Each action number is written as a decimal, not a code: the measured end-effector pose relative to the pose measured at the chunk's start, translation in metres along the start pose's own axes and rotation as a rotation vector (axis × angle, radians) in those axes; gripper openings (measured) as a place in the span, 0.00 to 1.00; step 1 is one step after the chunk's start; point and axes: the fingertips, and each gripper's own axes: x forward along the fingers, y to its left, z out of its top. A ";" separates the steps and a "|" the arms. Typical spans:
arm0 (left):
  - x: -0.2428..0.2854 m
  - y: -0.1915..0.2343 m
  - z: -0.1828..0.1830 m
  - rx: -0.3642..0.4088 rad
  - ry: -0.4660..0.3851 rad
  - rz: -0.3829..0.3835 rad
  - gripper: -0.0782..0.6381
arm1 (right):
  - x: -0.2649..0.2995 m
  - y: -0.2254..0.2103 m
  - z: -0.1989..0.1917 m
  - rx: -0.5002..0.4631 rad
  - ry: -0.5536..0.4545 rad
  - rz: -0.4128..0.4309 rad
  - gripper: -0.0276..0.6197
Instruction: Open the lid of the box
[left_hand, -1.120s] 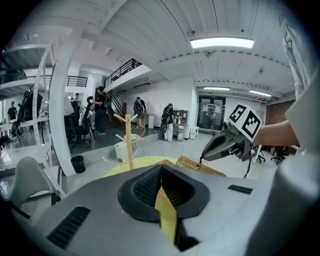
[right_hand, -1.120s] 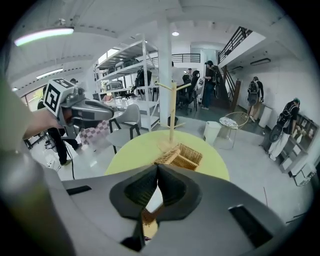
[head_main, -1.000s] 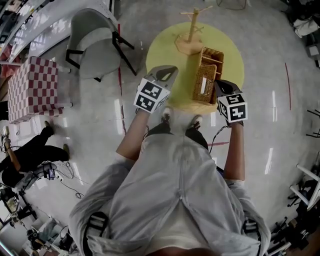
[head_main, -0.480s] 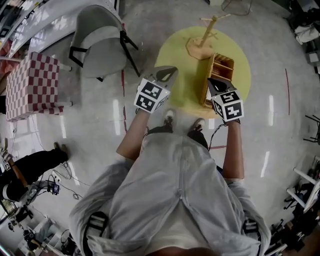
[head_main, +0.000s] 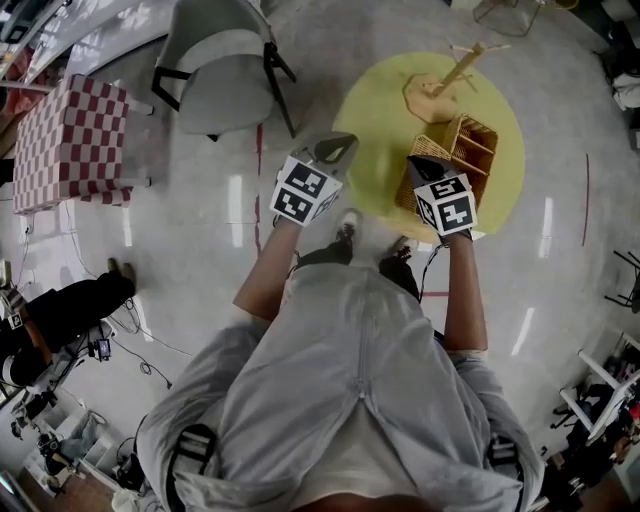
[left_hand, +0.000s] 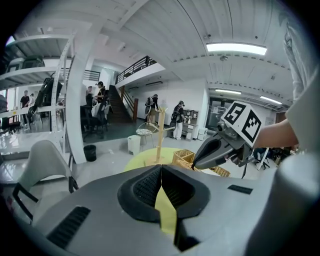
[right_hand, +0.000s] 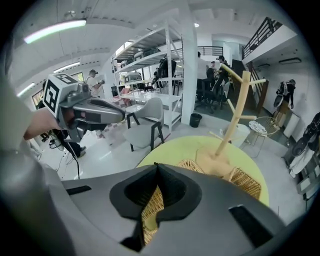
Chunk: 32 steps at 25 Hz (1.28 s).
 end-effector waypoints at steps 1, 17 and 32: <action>-0.001 0.004 -0.004 -0.007 0.006 0.004 0.15 | 0.007 0.002 -0.002 0.002 0.012 0.010 0.08; 0.004 0.028 -0.072 -0.111 0.120 0.047 0.15 | 0.098 0.009 -0.079 0.042 0.253 0.056 0.08; 0.016 -0.006 -0.053 -0.070 0.115 0.013 0.15 | 0.036 -0.020 -0.043 0.094 0.106 -0.006 0.15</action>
